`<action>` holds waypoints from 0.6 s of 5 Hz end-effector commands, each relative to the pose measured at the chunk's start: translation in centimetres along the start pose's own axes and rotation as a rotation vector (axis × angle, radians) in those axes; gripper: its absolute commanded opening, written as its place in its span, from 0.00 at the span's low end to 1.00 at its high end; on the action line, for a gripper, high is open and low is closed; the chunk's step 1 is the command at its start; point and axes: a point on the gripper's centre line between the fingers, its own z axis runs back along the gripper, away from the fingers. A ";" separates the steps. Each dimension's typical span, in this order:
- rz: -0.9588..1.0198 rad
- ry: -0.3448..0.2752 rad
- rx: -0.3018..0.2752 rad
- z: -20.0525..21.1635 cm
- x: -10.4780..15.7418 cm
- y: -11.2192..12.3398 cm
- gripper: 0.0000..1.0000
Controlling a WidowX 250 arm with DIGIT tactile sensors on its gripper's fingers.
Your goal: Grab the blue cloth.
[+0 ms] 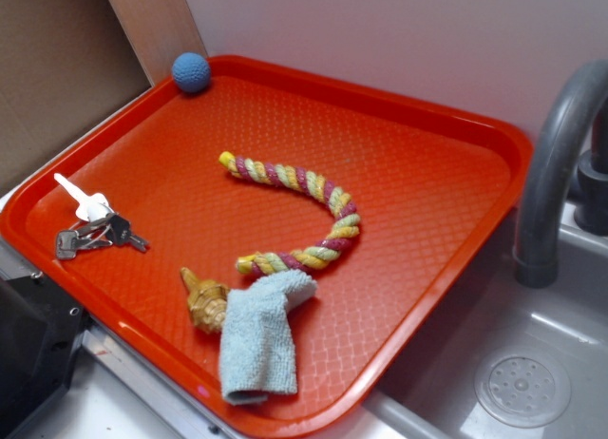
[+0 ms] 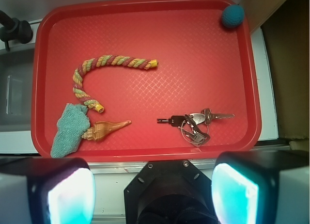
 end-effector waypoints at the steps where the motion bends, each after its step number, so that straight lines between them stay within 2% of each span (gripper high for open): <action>1: 0.000 0.000 0.000 0.0 0.0 0.0 1.00; 2: -0.250 -0.083 -0.039 -4.6 -0.1 -4.9 1.00; 3: -0.488 -0.188 -0.169 -6.4 -0.6 -8.8 1.00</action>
